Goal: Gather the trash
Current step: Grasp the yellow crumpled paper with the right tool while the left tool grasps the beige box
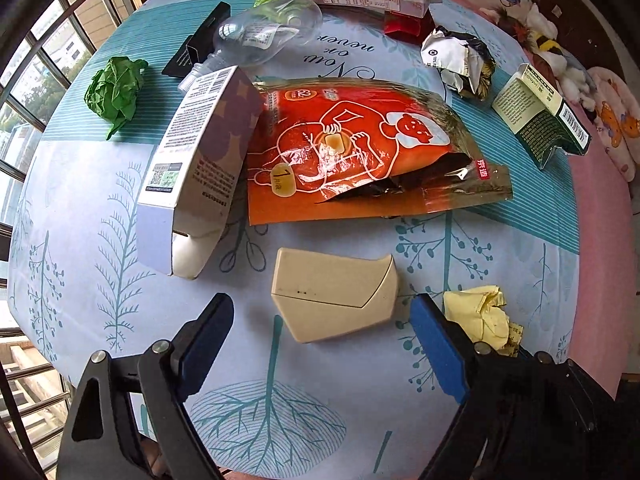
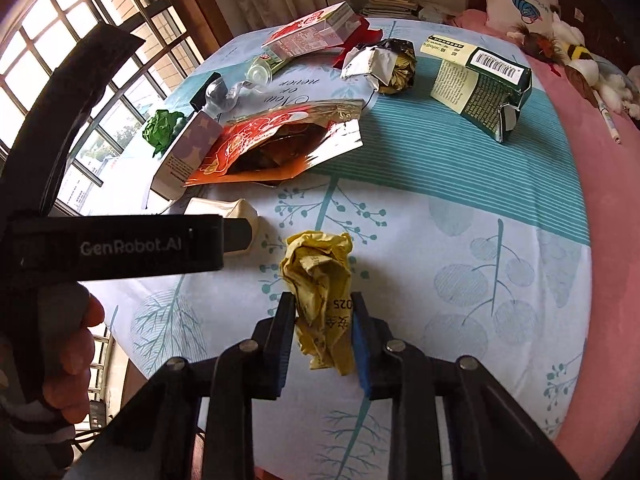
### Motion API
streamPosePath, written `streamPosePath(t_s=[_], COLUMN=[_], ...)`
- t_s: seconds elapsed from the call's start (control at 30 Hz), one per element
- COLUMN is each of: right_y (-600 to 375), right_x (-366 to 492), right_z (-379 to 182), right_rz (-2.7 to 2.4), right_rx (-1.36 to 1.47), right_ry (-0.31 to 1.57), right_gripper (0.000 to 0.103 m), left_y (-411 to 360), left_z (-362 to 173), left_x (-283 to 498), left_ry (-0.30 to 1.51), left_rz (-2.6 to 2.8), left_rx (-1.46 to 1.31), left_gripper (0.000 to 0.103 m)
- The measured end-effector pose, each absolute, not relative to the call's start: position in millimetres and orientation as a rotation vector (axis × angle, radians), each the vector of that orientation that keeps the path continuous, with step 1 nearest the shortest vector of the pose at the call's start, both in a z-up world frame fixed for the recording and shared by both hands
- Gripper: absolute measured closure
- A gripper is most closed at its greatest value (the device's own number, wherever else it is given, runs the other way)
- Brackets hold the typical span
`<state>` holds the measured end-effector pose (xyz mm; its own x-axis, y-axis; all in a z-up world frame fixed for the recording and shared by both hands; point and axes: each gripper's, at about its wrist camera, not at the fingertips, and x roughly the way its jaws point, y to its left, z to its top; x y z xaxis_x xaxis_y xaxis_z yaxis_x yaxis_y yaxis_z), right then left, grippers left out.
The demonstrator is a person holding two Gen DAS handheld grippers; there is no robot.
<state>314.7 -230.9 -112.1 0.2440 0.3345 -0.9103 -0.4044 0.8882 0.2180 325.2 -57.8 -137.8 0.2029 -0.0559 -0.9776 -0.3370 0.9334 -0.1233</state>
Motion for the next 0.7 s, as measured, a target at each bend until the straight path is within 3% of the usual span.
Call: streamPosePath(t_s=[0.13, 0.37, 0.7], right_y=[-236, -242, -230], right_x=[316, 317, 302], right_z=[-113, -110, -92], right_rz=[0.513, 0.503, 0.503], right_rx=[-0.037, 0.014, 0.079], right_ry=[1.225, 1.216, 1.185], right_gripper=[0.077, 0.078, 0.079], left_y=[-67, -75, -50], left_z=[-143, -138, -90], left_x=[331, 330, 283], left_ry=[1.362, 1.335, 1.244], left_rz=[0.196, 0.171, 0.146], left_rx=[-0.266, -0.215, -0.177], left_gripper=[0.042, 0.043, 0.043])
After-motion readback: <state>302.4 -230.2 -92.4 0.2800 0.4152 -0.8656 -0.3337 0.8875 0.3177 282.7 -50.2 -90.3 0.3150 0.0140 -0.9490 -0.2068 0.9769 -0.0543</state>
